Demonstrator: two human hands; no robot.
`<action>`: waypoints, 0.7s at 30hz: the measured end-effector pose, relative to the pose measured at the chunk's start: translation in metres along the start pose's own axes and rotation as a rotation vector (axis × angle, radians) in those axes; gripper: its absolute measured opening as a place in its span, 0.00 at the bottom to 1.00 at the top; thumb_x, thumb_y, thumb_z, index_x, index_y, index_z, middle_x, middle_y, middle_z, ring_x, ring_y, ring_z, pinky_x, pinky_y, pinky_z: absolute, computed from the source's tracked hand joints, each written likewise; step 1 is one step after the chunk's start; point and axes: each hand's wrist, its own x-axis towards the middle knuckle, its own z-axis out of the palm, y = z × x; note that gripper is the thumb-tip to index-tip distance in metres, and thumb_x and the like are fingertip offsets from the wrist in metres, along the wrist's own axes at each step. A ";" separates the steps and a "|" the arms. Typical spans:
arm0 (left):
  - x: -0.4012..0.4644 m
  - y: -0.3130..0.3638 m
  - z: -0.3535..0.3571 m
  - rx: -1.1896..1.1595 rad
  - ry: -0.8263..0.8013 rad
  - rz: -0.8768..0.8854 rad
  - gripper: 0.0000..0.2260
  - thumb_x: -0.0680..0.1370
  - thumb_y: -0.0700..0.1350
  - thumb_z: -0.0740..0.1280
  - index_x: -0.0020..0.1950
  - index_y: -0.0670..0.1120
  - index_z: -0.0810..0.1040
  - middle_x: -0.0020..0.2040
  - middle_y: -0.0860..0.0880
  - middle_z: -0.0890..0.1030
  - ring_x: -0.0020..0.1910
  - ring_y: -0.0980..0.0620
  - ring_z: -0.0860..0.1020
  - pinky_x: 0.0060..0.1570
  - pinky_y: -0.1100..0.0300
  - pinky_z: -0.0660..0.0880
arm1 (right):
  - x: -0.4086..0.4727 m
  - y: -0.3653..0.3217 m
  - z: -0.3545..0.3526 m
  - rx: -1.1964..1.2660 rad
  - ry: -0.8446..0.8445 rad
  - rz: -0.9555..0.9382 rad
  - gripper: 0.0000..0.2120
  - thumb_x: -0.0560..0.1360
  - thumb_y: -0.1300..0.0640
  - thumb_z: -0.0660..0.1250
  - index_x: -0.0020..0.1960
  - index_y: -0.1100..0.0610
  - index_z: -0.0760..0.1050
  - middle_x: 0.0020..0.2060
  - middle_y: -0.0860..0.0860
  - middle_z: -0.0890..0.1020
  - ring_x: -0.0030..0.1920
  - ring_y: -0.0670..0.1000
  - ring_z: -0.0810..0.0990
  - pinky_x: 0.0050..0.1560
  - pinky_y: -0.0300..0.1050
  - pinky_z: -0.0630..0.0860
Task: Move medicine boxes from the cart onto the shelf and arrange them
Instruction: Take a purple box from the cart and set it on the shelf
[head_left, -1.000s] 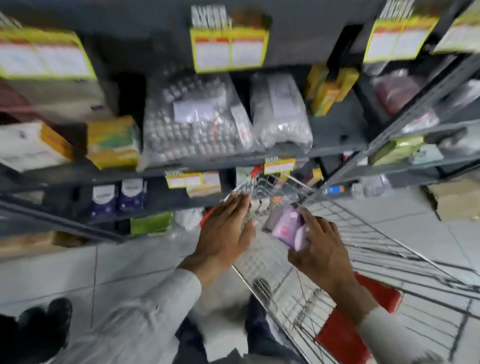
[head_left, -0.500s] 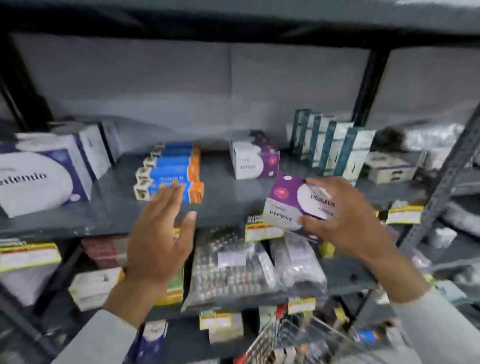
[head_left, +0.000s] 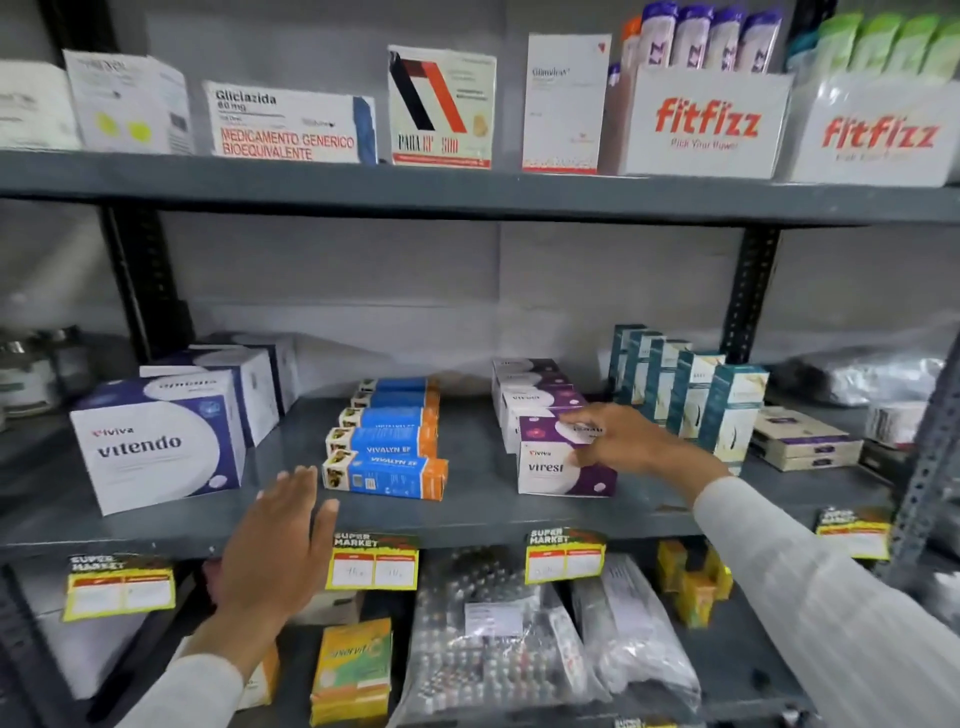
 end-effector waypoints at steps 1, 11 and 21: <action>0.001 -0.001 0.001 0.025 -0.009 0.008 0.31 0.84 0.62 0.45 0.74 0.44 0.70 0.72 0.40 0.78 0.73 0.40 0.74 0.72 0.41 0.70 | 0.000 0.003 0.003 -0.006 0.004 -0.002 0.34 0.71 0.55 0.79 0.74 0.48 0.73 0.70 0.47 0.75 0.62 0.47 0.74 0.49 0.33 0.70; -0.002 -0.011 -0.018 0.012 -0.068 0.022 0.31 0.83 0.61 0.46 0.75 0.45 0.74 0.75 0.45 0.76 0.77 0.48 0.70 0.79 0.50 0.59 | -0.042 -0.046 0.064 -0.263 0.482 -0.484 0.26 0.71 0.64 0.72 0.69 0.55 0.78 0.69 0.51 0.78 0.76 0.54 0.67 0.77 0.34 0.53; -0.035 -0.105 -0.074 -0.023 0.056 -0.206 0.21 0.84 0.55 0.58 0.71 0.47 0.79 0.71 0.45 0.80 0.73 0.42 0.75 0.68 0.44 0.74 | -0.019 -0.170 0.176 -0.116 0.341 -0.609 0.18 0.73 0.61 0.68 0.61 0.53 0.84 0.59 0.48 0.84 0.64 0.50 0.78 0.68 0.41 0.71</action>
